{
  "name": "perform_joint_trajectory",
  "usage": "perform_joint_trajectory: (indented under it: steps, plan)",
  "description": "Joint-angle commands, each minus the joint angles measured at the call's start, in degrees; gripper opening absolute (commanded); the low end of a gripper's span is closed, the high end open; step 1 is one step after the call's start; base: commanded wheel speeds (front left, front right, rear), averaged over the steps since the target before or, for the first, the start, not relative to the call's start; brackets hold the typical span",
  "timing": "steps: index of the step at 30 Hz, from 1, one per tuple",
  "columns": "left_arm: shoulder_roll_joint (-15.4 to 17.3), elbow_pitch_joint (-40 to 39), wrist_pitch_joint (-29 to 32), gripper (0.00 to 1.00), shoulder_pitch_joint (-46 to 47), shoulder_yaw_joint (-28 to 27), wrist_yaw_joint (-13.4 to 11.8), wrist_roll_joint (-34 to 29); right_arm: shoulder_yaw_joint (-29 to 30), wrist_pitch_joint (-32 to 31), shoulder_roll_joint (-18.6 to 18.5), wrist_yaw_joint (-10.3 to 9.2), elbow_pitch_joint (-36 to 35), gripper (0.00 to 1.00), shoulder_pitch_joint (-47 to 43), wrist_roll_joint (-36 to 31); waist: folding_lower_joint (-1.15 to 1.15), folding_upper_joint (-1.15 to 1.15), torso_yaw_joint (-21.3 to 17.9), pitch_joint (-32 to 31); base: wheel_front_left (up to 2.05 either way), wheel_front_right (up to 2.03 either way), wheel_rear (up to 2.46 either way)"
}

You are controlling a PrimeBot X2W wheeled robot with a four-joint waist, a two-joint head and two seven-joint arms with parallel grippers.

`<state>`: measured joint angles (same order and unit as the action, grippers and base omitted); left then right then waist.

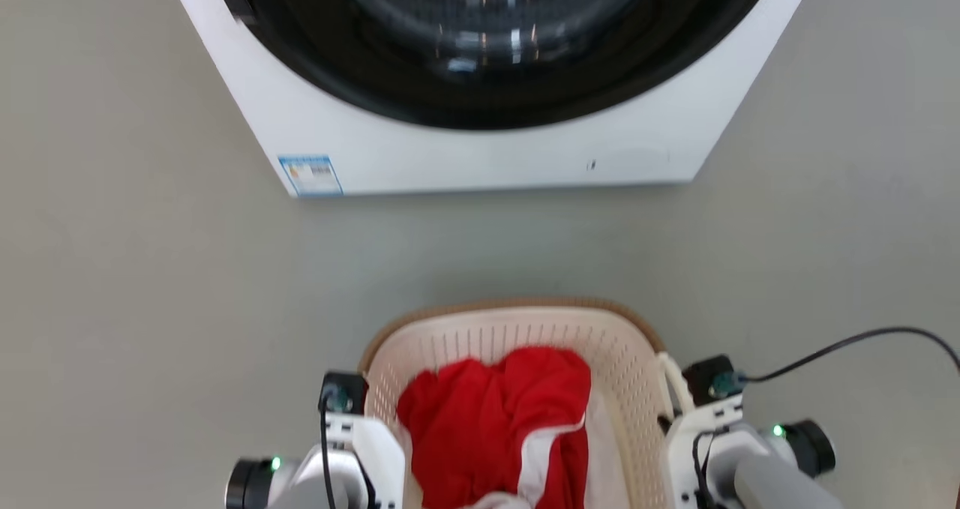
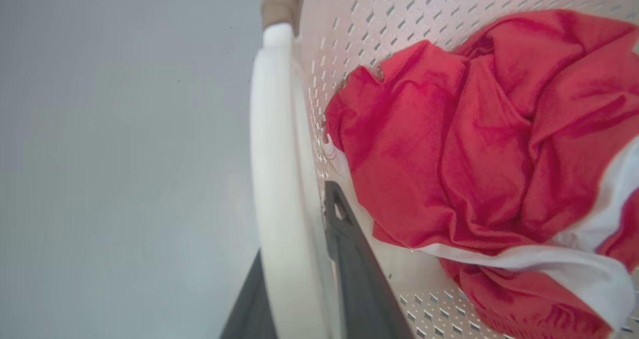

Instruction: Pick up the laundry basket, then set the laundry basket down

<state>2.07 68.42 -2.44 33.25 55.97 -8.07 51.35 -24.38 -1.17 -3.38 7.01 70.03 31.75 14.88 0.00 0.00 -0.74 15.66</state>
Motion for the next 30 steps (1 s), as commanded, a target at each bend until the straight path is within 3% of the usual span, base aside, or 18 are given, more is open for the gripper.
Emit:
perform_joint_trajectory:
  steps: [1,13,30]
  plan:
    - [0.8,-1.1,-0.7,0.00,-0.5,0.1,0.3,0.5,-3.7,-1.5,0.5,0.47,-1.0,0.00,-2.9,0.5,0.00,0.00,-0.3,-6.0,0.00,0.00,0.00]
    - [0.8,-1.1,0.4,0.00,-7.1,2.5,1.1,3.6,-10.4,-6.8,0.5,0.47,-4.3,0.00,-8.9,6.9,0.00,0.00,-2.8,-14.3,0.00,0.00,0.00]
    - [0.8,-2.4,1.0,0.00,-9.6,5.2,0.7,7.3,-14.5,-8.8,0.5,0.47,-4.0,0.00,-9.7,10.6,0.00,0.00,-2.8,-17.4,0.00,0.00,0.00]
